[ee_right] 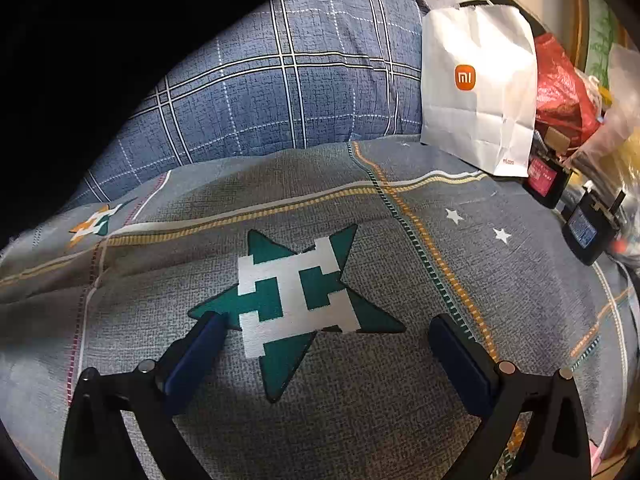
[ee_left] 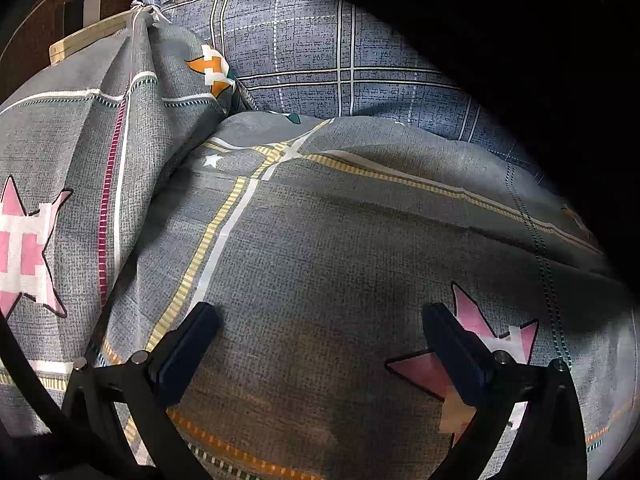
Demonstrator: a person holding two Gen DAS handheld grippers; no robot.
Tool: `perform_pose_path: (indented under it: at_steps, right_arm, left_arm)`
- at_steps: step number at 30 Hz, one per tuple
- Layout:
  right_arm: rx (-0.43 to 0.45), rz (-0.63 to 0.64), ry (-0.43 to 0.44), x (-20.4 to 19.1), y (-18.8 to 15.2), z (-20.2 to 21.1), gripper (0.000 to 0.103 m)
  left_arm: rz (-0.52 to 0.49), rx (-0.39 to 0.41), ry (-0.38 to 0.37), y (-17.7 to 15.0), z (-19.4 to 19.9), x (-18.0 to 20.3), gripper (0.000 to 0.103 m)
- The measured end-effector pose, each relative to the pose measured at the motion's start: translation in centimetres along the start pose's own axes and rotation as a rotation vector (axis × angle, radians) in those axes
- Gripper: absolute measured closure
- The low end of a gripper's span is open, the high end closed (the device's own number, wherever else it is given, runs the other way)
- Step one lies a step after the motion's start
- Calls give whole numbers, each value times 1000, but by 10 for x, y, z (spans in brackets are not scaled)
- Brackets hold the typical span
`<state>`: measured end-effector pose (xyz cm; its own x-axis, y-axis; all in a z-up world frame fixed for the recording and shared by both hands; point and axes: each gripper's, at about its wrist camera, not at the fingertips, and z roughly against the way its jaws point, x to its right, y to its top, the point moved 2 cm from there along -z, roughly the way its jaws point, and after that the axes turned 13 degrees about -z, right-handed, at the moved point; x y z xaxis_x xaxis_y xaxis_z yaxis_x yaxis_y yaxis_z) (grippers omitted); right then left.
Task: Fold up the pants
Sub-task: 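Lay the black pants flat on the grey sheet by hand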
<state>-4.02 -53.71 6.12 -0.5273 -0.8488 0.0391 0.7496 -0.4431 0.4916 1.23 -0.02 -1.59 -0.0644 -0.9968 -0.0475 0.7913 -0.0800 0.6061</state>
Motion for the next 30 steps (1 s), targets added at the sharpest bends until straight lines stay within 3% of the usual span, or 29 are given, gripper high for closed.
perform_pose_path:
  at_steps: [30]
  right_arm:
    - [1,2,0,0,1,-1,0]
  left_arm:
    - [-10,-6,12,2,-4,1,0]
